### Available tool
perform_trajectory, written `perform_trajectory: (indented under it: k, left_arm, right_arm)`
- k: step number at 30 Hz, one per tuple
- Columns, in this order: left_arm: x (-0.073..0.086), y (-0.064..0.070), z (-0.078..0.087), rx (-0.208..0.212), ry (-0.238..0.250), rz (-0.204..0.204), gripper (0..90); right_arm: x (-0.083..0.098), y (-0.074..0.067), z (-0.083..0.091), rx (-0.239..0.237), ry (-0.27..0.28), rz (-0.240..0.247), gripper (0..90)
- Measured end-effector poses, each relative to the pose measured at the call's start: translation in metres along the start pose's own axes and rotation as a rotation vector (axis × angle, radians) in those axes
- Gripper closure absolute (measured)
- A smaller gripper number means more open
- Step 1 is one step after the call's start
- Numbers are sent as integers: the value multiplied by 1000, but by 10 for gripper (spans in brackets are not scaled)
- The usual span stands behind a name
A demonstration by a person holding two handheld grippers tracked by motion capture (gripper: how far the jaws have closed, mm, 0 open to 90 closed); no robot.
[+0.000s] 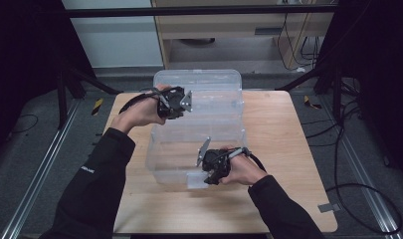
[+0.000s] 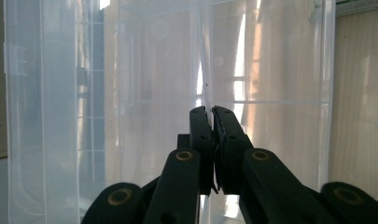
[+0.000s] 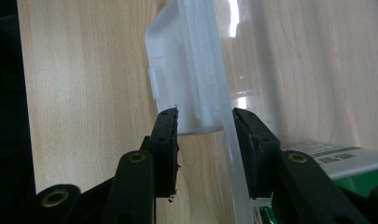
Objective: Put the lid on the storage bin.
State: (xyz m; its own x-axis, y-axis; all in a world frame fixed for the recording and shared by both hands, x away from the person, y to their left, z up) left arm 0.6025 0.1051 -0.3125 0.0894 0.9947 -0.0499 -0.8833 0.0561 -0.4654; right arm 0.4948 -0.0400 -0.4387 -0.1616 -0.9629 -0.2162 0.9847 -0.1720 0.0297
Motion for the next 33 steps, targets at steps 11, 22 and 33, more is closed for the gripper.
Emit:
perform_trajectory:
  k: [11, 22, 33]
  left_arm:
    - [2, 28, 11, -27, 15, 33, 868]
    - [6, 46, 14, -38, 42, 45, 868]
    - [10, 61, 17, -24, 64, 46, 863]
  right_arm:
    - [-1, -1, 0, 16, -2, -3, 620]
    - [-1, -2, -1, 18, -3, -6, 608]
    - [-1, -2, -1, 24, 3, -8, 603]
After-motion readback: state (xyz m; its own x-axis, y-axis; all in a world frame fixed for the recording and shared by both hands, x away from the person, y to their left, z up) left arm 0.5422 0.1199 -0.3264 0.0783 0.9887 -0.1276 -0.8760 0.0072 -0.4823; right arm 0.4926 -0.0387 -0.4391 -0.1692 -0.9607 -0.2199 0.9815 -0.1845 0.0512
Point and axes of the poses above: each handheld gripper's, and its own axes: z roughly backward along the jaws, x roughly out of its underside, y roughly to its right, the point moved 3 cm from there along -z, roughly forward along the jaws, and after that the axes turned 9 degrees about -y, right-handed, at the moved point
